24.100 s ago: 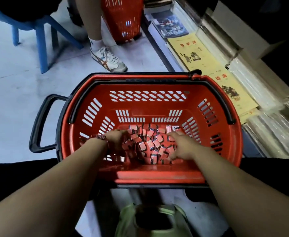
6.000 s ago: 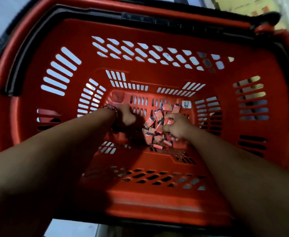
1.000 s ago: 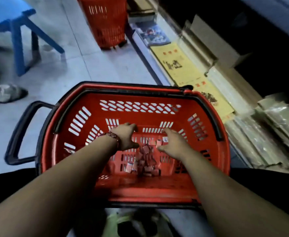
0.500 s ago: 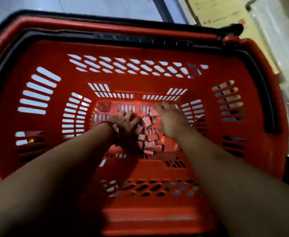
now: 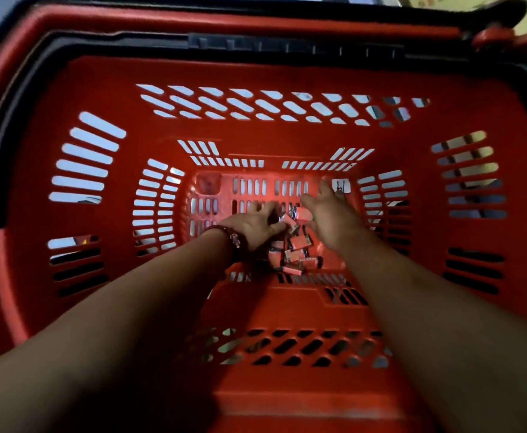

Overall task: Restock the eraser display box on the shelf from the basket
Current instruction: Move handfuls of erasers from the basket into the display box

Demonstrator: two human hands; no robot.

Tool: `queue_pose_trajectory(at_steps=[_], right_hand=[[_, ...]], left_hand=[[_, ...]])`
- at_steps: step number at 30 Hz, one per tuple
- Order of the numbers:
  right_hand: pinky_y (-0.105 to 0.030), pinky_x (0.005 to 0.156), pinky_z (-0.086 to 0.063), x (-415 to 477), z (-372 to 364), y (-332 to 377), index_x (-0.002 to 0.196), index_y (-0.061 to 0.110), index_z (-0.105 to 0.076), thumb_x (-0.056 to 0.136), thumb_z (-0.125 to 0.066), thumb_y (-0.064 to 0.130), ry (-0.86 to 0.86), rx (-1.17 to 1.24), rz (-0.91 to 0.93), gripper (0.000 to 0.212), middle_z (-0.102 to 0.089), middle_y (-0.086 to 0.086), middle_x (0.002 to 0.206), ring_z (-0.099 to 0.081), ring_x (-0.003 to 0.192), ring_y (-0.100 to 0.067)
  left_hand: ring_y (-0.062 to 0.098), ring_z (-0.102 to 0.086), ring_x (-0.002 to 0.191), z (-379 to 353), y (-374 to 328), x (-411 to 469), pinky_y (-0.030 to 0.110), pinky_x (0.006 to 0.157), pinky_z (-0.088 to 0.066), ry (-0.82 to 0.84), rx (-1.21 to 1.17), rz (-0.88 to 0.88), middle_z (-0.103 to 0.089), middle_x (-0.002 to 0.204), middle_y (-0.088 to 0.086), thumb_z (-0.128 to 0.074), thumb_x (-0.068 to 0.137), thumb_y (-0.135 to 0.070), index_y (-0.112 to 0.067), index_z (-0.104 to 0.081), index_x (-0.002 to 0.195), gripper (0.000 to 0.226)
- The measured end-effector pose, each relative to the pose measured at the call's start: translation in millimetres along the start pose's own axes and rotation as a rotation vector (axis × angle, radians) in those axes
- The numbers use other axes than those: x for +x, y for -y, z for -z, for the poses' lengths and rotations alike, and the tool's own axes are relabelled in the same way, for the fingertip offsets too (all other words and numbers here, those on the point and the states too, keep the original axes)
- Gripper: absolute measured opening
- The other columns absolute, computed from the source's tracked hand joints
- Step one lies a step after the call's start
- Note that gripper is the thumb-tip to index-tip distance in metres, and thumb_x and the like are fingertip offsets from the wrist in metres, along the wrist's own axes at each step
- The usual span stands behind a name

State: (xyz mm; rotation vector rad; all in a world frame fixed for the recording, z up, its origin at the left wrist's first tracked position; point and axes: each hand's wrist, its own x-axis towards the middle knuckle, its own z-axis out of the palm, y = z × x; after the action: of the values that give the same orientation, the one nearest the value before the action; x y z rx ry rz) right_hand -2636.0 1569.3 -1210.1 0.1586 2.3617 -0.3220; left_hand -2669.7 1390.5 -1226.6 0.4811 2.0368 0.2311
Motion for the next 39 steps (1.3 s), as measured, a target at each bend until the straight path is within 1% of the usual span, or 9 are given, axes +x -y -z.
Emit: queue_pose_trajectory(at_steps=[5, 10, 15, 20, 23, 29, 33, 35, 39], right_hand=[[-0.047, 0.115, -0.04, -0.6, -2.7, -7.0, 0.151, 0.026, -0.042, 0.087, -0.051, -0.013, -0.029, 0.093, -0.041, 0.075, -0.009, -0.003, 0.168, -0.026, 0.148, -0.037], [-0.043, 0.083, -0.063, 2.5, -3.4, -12.6, 0.113, 0.011, -0.063, 0.085, -0.074, 0.001, -0.157, 0.599, -0.065, 0.032, -0.054, -0.011, 0.123, -0.064, 0.099, -0.025], [-0.037, 0.066, -0.06, 7.0, 24.1, -3.8, 0.113, 0.01, -0.063, 0.083, -0.061, -0.006, 0.343, 1.337, -0.24, 0.034, -0.061, -0.017, 0.117, -0.064, 0.096, -0.031], [-0.043, 0.075, -0.056, 0.4, 35.9, -0.5, 0.115, 0.013, -0.054, 0.069, -0.041, -0.006, 0.549, 1.536, -0.203, 0.051, -0.052, -0.013, 0.091, -0.061, 0.07, -0.023], [-0.054, 0.086, -0.056, 0.3, 35.8, -4.0, 0.114, 0.017, -0.042, 0.059, -0.046, -0.002, 0.629, 1.609, -0.139, 0.059, -0.052, -0.017, 0.098, -0.061, 0.087, -0.032], [-0.045, 0.082, -0.058, -0.7, 34.6, -2.9, 0.106, 0.012, -0.072, 0.083, -0.068, 0.06, 0.547, 1.477, -0.26, 0.053, -0.069, -0.009, 0.096, -0.067, 0.088, -0.029], [-0.029, 0.057, -0.047, 2.0, 26.6, -3.7, 0.077, 0.016, -0.059, 0.099, -0.057, 0.04, 0.343, 1.298, -0.359, 0.033, -0.056, -0.003, 0.07, -0.049, 0.055, -0.015], [-0.027, 0.05, -0.043, 1.9, 21.3, -5.7, 0.083, 0.012, -0.059, 0.098, -0.053, 0.024, 0.235, 1.084, -0.332, 0.02, -0.055, -0.006, 0.071, -0.047, 0.052, -0.015], [-0.032, 0.069, -0.048, -3.3, 3.9, -6.6, 0.107, 0.016, -0.054, 0.1, -0.061, 0.03, 0.172, 0.491, -0.14, 0.017, -0.057, -0.005, 0.094, -0.057, 0.081, -0.021]], left_hand=[[0.041, -0.043, 0.134, 5.8, 22.3, 2.0, 0.047, 0.109, -0.044, -0.127, 0.096, 0.026, -0.026, 0.152, 0.015, -0.053, 0.104, -0.029, -0.034, -0.029, 0.154, 0.056], [0.036, -0.059, 0.114, 16.6, 39.7, 1.9, 0.045, 0.103, -0.052, -0.179, -0.081, 0.038, -0.05, 0.133, 0.017, -0.08, 0.082, -0.03, -0.031, -0.048, 0.143, 0.068], [0.024, -0.058, 0.058, 28.7, 37.2, -14.3, 0.036, 0.06, -0.057, 0.154, -1.148, 0.03, -0.062, 0.074, 0.011, -0.059, 0.091, 0.007, -0.009, -0.056, 0.102, 0.019], [0.025, -0.048, 0.075, 32.0, 32.4, -29.1, 0.036, 0.07, -0.046, 0.392, -1.339, 0.026, -0.063, 0.087, 0.015, -0.046, 0.072, -0.003, -0.011, -0.061, 0.104, 0.037], [0.019, -0.064, 0.067, 35.8, 30.9, -29.6, 0.038, 0.074, -0.052, 0.348, -1.356, 0.063, -0.067, 0.078, 0.007, -0.032, 0.085, 0.001, -0.015, -0.061, 0.11, 0.042], [0.028, -0.069, 0.064, 34.1, 29.1, -28.6, 0.027, 0.05, -0.051, 0.328, -1.189, 0.064, -0.067, 0.076, 0.008, -0.054, 0.1, -0.037, -0.012, -0.067, 0.094, 0.029], [0.017, -0.054, 0.051, 30.8, 27.9, -25.3, 0.022, 0.043, -0.046, 0.17, -0.857, 0.105, -0.057, 0.057, -0.004, -0.058, 0.103, -0.029, -0.015, -0.065, 0.074, 0.033], [0.017, -0.057, 0.068, 28.4, 29.3, -19.5, 0.028, 0.066, -0.052, 0.125, -0.477, 0.167, -0.065, 0.077, -0.003, -0.06, 0.1, -0.012, -0.01, -0.066, 0.095, 0.009], [0.03, -0.054, 0.13, 12.0, 15.1, -18.9, 0.036, 0.103, -0.047, 0.291, -0.433, 0.177, -0.048, 0.149, 0.009, -0.08, 0.085, -0.017, -0.012, -0.028, 0.154, 0.087]])
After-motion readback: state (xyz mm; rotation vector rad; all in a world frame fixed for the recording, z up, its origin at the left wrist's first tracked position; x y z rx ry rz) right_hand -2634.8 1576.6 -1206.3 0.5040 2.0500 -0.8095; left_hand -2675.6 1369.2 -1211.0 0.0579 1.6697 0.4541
